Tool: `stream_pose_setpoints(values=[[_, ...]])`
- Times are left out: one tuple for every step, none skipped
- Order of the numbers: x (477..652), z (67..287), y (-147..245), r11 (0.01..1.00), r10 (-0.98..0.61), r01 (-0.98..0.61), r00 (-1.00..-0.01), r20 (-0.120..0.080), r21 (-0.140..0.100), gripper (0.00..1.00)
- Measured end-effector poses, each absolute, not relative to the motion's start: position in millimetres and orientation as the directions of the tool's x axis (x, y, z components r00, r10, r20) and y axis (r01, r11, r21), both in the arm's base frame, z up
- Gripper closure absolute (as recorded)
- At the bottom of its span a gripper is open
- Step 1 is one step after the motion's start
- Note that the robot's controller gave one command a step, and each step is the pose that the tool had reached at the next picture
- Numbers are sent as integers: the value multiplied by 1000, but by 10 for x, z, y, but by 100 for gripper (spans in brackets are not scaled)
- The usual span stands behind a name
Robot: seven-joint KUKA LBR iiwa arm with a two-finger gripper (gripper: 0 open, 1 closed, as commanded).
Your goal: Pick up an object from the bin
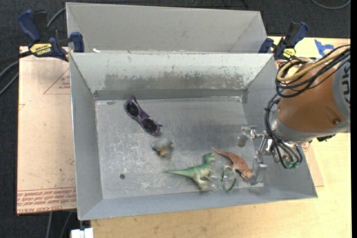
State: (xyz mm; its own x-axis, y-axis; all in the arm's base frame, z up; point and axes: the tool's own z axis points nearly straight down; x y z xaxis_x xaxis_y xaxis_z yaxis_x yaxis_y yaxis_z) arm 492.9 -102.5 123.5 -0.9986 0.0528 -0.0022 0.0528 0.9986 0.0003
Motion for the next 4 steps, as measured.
stream_pose_setpoints(values=[[4947, 990, -1084, 992, 127, 127, -992, 13, 3, 0], [4870, 707, -1156, 981, 196, 196, -981, -10, 2, 0], [4858, 700, -1217, 972, 235, 235, -972, 11, 3, 100], [4858, 700, -1217, 972, 234, 235, -972, 11, 3, 100]])
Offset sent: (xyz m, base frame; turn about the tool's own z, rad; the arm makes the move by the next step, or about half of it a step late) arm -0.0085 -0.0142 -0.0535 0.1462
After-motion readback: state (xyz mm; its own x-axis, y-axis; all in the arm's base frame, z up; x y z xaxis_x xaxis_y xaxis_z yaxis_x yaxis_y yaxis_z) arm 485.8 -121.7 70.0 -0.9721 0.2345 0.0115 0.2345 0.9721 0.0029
